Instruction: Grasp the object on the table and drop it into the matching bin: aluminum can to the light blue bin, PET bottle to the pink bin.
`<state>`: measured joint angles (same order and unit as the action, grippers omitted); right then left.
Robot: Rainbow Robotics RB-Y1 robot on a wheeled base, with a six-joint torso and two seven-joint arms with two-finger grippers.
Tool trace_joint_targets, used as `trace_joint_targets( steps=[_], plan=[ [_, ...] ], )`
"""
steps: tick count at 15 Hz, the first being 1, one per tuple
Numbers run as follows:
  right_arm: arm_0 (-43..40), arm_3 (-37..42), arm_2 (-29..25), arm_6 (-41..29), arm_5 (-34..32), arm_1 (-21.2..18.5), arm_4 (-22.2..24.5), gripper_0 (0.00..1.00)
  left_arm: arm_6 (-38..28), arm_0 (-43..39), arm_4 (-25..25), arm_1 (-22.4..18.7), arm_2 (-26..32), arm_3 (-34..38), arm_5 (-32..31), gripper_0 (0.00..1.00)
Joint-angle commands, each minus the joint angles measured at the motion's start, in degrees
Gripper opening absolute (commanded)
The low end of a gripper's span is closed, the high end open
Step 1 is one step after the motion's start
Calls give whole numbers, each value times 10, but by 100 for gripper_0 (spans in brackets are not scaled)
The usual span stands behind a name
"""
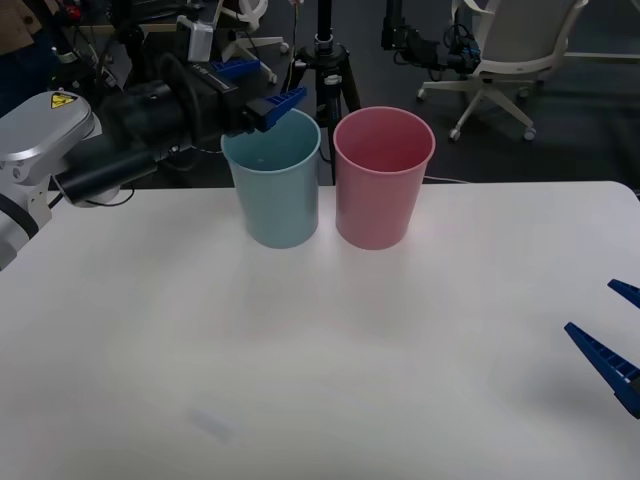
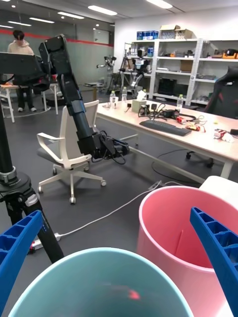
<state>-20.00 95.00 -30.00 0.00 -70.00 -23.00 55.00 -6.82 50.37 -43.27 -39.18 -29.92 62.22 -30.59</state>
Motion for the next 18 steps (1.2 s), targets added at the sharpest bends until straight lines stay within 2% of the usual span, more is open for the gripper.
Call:
trace_joint_targets(
  steps=[1, 4, 6, 12, 15, 17, 18],
  plan=[
    [0, 0, 0, 0, 0, 0, 0, 100, 11, -3, 23, -20, 0, 0, -38, 100],
    [0, 0, 0, 0, 0, 0, 0, 100, 59, -19, 64, -48, 0, 4, -67, 100],
    [0, 0, 0, 0, 0, 0, 0, 100, 68, -34, 80, -72, 0, 21, -72, 100],
    [0, 0, 0, 0, 0, 0, 0, 100, 82, -131, 181, -191, 0, 165, -72, 100],
    [0, 0, 0, 0, 0, 0, 0, 100, 133, -180, 240, -241, 0, 221, -72, 100],
    [0, 0, 0, 0, 0, 0, 0, 100, 168, -212, 267, -261, 6, 244, -74, 100],
    [0, 0, 0, 0, 0, 0, 0, 100, 175, -237, 267, -263, 27, 251, -82, 100]
  ],
)
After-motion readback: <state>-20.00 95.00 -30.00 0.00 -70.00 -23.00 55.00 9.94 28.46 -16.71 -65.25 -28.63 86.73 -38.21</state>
